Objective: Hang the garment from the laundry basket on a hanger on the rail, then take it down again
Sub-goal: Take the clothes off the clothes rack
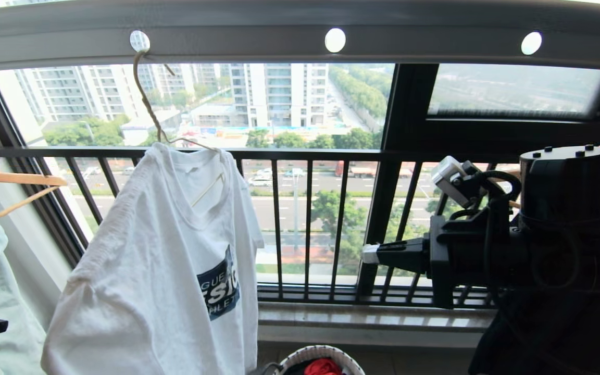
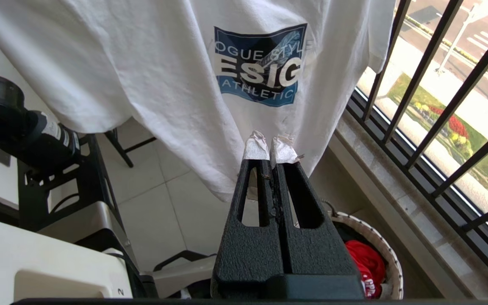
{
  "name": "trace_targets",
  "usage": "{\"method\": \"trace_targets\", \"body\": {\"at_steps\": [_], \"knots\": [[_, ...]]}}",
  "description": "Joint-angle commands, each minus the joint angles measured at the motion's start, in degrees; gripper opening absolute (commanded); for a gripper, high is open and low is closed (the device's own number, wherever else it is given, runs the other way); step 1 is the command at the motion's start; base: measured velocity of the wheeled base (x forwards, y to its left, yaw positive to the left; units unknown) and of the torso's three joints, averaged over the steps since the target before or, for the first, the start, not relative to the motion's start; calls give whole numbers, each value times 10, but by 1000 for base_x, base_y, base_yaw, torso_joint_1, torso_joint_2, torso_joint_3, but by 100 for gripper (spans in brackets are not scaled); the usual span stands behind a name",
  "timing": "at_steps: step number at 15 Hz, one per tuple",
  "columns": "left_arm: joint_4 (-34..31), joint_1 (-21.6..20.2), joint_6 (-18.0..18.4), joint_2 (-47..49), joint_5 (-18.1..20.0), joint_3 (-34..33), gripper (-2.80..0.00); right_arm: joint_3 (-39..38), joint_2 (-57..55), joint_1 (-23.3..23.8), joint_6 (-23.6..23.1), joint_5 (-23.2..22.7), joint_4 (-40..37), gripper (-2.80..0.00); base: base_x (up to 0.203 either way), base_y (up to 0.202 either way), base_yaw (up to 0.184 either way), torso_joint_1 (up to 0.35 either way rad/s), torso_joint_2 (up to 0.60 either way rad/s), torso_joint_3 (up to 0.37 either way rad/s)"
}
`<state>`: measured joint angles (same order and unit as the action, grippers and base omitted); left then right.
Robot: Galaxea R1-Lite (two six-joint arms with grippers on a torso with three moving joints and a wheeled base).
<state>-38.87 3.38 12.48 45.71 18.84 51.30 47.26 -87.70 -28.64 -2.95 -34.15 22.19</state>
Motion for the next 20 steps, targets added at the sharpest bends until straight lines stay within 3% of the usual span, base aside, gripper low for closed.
{"method": "trace_targets", "body": {"at_steps": [1,9,20], "knots": [[-5,12,-1,6,18,-6,0,1,-8,1,0,-2,2,-280,0,0,0,0,0,0],[-4,17,2,-11,19,-27,0,-4,-22,2,0,8,35,-280,0,0,0,0,0,0],[-2,109,0,-35,28,-23,0,-4,-24,2,0,9,36,-280,0,0,0,0,0,0]]}}
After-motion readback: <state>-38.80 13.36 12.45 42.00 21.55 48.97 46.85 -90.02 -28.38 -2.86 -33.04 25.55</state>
